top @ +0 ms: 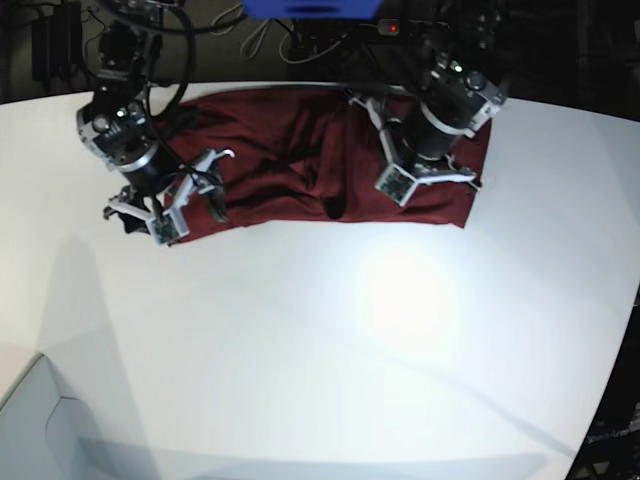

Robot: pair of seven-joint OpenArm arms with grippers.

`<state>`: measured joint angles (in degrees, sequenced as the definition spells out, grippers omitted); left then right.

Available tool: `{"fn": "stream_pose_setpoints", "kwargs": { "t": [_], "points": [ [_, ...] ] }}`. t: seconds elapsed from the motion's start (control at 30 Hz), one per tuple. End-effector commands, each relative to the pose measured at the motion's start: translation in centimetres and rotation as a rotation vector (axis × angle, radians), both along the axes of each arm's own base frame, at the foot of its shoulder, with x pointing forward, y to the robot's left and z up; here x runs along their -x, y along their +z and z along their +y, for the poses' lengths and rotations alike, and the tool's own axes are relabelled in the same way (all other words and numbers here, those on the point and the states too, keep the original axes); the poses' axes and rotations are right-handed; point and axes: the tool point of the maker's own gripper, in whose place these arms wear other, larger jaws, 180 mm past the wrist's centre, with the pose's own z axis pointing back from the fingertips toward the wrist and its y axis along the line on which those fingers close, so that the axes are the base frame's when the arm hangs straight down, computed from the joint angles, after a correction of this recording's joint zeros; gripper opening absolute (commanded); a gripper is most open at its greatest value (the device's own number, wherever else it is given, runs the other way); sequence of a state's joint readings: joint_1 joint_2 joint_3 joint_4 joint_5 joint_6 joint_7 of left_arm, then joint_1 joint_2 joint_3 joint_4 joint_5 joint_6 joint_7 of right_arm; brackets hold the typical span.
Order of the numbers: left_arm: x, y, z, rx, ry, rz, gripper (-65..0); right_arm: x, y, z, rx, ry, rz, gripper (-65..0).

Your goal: Layout the t-shirt on the table in an organized manner, then fold the t-shirt properly

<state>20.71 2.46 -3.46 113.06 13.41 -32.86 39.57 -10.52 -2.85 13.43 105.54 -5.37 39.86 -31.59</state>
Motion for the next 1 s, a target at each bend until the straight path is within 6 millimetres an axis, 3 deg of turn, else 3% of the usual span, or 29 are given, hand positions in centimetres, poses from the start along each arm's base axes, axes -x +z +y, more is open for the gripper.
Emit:
{"fn": "stream_pose_setpoints", "kwargs": {
  "t": [0.0,0.13,0.37,0.5,0.6,0.73,0.83,0.97],
  "points": [
    [-1.4,1.6,0.6,0.035,0.046,-0.057,-65.0,-0.6,1.4,0.4,-0.021,0.009,-0.054,-20.6],
    [-3.1,1.6,2.1,0.052,0.122,-0.064,-65.0,-0.5,1.2,0.4,-0.019,0.008,-0.044,-20.6],
    [-2.9,-0.9,-3.7,0.089,-0.029,0.012,-65.0,0.1,0.8,0.4,-0.021,0.008,-0.031,-20.6],
    [-2.9,-3.7,-5.5,0.091,-0.079,0.089,-65.0,0.2,0.5,-1.8,-0.033,-0.105,-0.024,-20.2],
    [-3.7,-4.7,-4.7,0.085,-0.054,0.111,-65.0,0.7,0.3,-3.6,-0.041,-0.176,-0.017,-20.2],
    [-5.0,-5.4,-2.0,0.083,0.025,0.118,-65.0,2.0,-0.6,-5.2,-0.029,-0.214,0.018,-20.2],
    [-6.1,-5.1,-0.4,0.079,0.07,0.105,-65.0,3.1,-1.5,-5.3,-0.026,-0.217,0.048,-20.2],
    [-6.5,-5.0,0.3,0.085,0.093,0.098,-65.0,4.9,-2.5,-5.3,-0.018,-0.218,0.092,-18.2]
  ]
}}
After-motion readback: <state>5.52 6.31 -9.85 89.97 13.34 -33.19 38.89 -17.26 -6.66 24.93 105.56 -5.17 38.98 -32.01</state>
